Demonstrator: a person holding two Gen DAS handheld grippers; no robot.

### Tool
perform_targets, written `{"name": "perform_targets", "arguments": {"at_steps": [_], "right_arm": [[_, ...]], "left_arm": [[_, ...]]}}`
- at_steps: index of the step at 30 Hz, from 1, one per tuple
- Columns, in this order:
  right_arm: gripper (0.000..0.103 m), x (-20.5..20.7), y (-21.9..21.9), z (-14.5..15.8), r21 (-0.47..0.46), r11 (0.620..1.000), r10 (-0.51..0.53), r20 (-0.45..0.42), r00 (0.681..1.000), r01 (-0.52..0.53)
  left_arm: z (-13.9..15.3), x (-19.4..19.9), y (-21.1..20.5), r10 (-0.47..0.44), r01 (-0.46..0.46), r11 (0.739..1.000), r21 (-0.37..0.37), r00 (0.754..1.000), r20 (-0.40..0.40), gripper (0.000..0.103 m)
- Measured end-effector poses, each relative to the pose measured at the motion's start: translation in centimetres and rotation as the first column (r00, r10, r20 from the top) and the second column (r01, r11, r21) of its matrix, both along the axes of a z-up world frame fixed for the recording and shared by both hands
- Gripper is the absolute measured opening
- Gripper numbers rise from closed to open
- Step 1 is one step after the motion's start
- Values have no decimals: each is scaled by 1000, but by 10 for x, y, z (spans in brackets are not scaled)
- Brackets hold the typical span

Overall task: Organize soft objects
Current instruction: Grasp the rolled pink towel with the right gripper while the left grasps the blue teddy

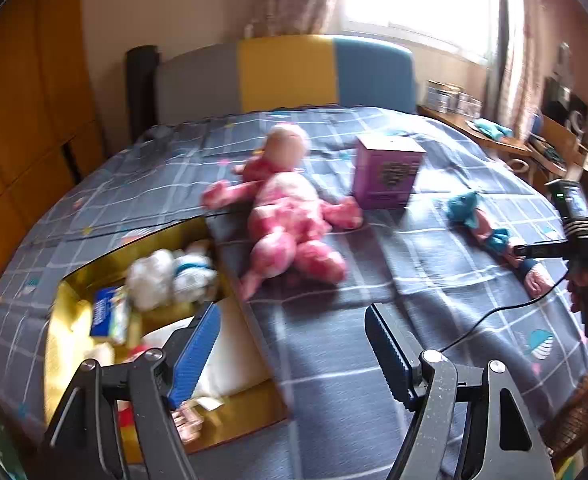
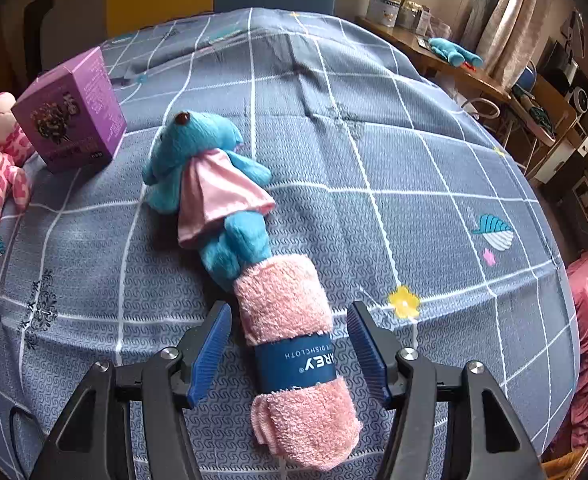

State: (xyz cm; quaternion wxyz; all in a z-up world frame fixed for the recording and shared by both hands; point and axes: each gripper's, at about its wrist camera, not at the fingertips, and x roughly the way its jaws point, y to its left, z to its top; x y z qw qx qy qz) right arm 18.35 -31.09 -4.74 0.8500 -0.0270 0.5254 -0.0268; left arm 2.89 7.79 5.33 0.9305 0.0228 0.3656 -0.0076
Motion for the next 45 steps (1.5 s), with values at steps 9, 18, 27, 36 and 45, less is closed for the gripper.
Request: {"name": "perform_targets", "arguments": {"at_steps": [9,18,27,36,45], "right_arm": [[35,-10,0,12,-49,998,-45,49,998,48],[36,-8,-33,15,54,977,-206,30,978,204],[36,-16,-58,36,186,945,-292,115,949,268],[36,-14,-61,31,266,934,-272,95,958,239],[36,-16,-61,33,316,925,-256,105,961,212]], "left_arm": [[-3,52,-68,-151,148,988,-53,987,-58,75],[-27,117,-144,-277,246,954,-171,942,-187,75],[-49,190,-216,-316,244,932,-269,910,-270,74],[-78,242,-266,-264,128,920,-370,901,-346,75],[-101,266,-293,-185,51,937,-345,912,-366,78]]}}
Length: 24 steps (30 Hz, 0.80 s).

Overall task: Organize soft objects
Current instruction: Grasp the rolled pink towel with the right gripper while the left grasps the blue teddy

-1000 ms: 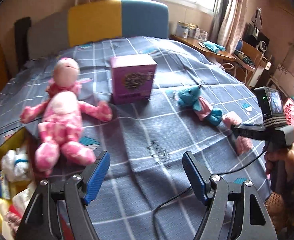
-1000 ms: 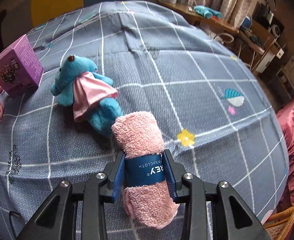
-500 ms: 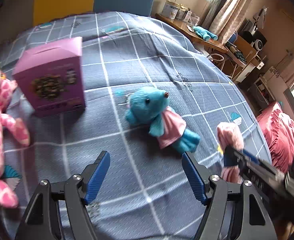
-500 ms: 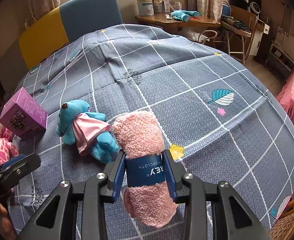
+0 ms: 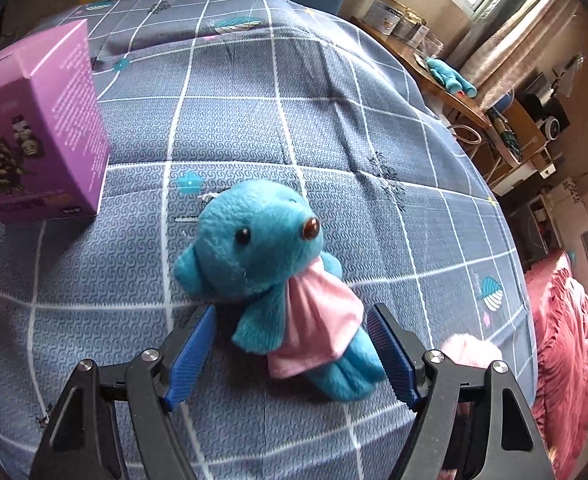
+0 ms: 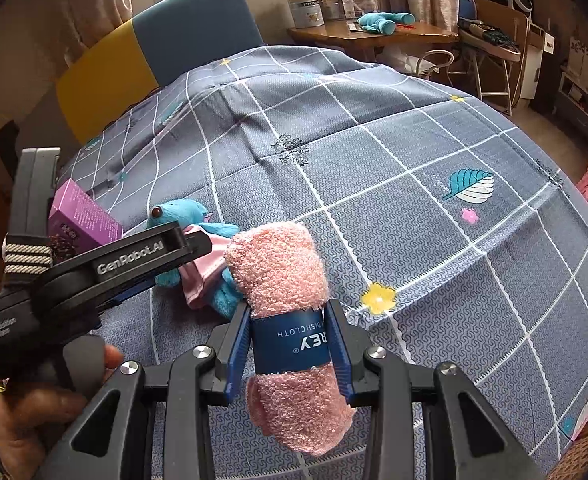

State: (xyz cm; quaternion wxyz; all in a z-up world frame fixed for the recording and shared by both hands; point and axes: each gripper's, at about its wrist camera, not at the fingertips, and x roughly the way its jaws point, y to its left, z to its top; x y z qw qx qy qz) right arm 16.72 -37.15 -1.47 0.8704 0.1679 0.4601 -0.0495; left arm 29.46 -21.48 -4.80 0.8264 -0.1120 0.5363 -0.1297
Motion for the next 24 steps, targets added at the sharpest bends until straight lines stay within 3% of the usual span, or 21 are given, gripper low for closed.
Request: {"name": "perform_targets", "arguments": {"at_steps": [4,6,7,9,17,20,24], "right_arm": [[36,0,-1,-1,12,1000,0,1,1000,0],[36,0,0,-1,12,1000,7,3,1000,-7],[36,0,1,-2,9,1000,11,4,1000,-11],[36,0,2,-2,13,1000,22,4,1000,-22],[36,3,12,-6,-6,997,73,-6,997,-73],[36,4,23,-10,27,990,141,-10,990,-141],[36,6,49,-13,0,965,262,-30,965,-262]], "left_arm": [[-7,13,1,51,-51,999,11,999,-8,76],[-12,16,0,65,-65,997,31,998,-3,61],[-15,18,1,60,-59,998,27,998,-8,47],[-18,18,3,44,-44,999,-18,999,-20,33],[22,-13,24,-85,79,996,50,988,128,29],[37,-31,47,-110,101,993,58,981,161,29],[52,-74,94,-137,122,988,93,972,190,29]]}}
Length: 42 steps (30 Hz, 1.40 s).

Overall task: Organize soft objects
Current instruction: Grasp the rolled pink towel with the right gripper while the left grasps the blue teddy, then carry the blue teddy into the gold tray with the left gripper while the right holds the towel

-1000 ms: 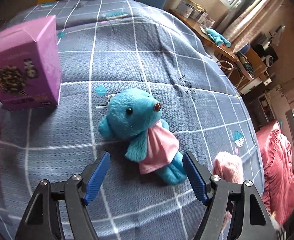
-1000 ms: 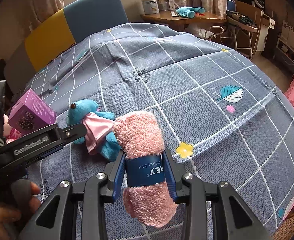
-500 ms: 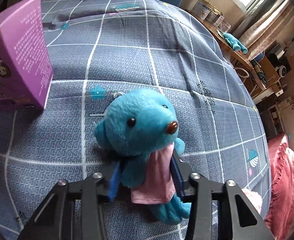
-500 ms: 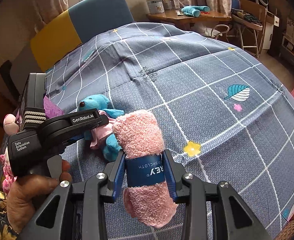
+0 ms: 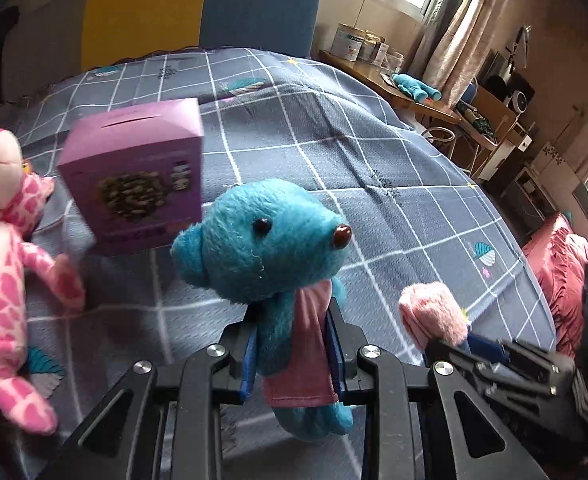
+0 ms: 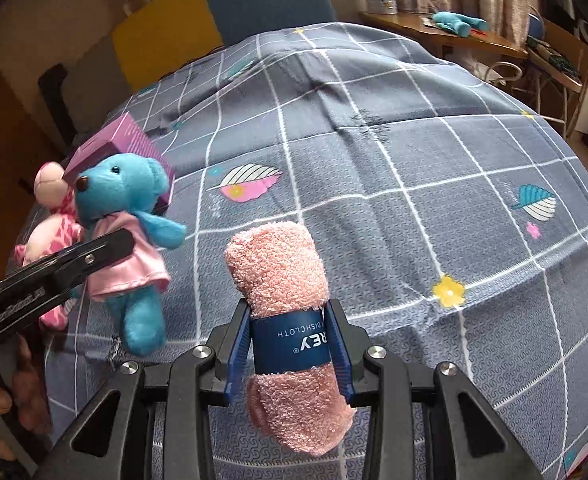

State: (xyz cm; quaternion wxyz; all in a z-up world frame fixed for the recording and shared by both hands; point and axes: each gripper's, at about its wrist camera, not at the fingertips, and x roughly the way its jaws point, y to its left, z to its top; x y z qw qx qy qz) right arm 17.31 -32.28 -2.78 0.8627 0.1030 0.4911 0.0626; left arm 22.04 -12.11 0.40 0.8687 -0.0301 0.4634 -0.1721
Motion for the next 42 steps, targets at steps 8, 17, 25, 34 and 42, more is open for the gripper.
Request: {"name": "perform_targets", "arguments": {"at_steps": [8,17,25,34,42], "right_arm": [[36,-4,47,-9,-66,973,222,-26,975,-223],[40,-7,74,-34,-215,925,294,-117,949,-313],[41,-4,73,-48,-232,921,279,-167,946,-312],[41,1,70,-50,-232,922,279,-160,947,-311],[38,-3,75,-51,-278,902,302,-138,943,-329]], "left_arm": [[-3,-80,110,42,-39,998,54,997,-59,29],[-48,-116,155,107,-100,994,53,980,-167,45],[-61,-122,161,176,-176,984,13,974,-142,34],[-38,-150,160,164,-164,986,33,986,10,28],[11,-186,194,266,-269,963,13,958,107,28]]}}
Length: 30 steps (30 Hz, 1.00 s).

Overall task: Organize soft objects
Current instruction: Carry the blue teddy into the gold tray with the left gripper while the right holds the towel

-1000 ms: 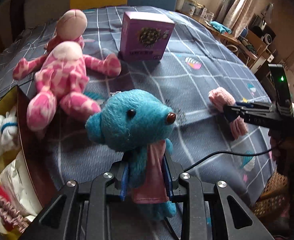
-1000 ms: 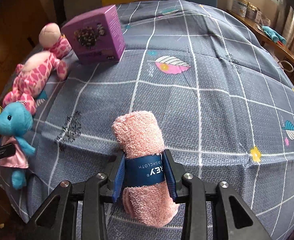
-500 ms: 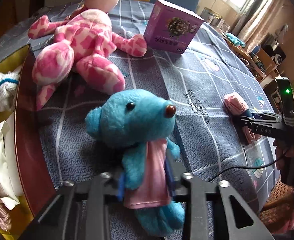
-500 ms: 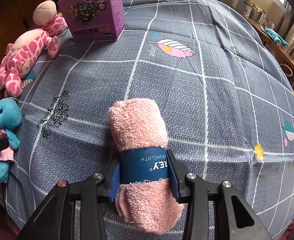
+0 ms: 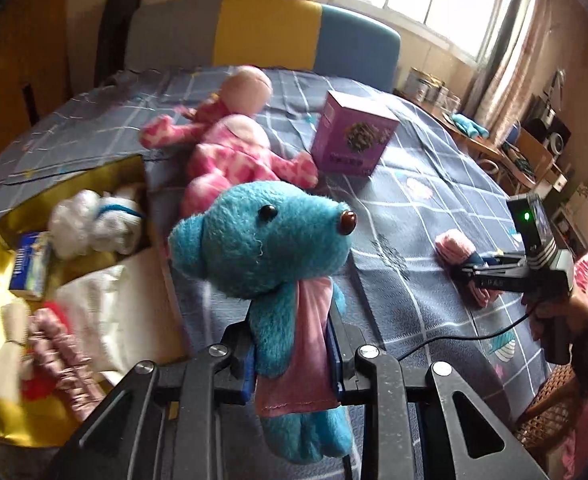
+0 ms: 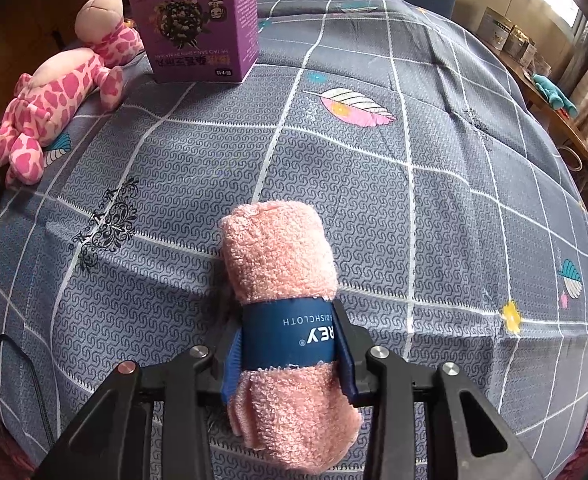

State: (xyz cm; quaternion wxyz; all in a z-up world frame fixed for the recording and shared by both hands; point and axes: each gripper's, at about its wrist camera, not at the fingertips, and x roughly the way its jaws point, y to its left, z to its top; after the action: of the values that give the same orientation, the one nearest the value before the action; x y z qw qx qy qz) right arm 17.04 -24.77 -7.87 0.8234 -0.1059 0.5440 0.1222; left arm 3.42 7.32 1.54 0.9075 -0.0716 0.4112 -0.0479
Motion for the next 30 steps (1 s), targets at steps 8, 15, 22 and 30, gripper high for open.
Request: {"name": "perform_targets", "arguments": {"at_steps": [8,15,22,30], "right_arm": [[38,-1,-6,2,19,1000,-11,1,1000,11],[38,-5,-4,3,-6,1000,16,26,1000,-16],[38,-10,-1,3,-28,999,33,42,999,-31],[38,-13,2,4,-43,998,36,50,998,-34]], "left_arm": [[39,-27,44,140,-149,985,84,985,103,28],[41,-51,78,228,-241,963,123,967,117,28],[36,-76,108,299,-313,942,125,947,117,28],[22,-96,141,368,-374,924,81,926,79,28]]}}
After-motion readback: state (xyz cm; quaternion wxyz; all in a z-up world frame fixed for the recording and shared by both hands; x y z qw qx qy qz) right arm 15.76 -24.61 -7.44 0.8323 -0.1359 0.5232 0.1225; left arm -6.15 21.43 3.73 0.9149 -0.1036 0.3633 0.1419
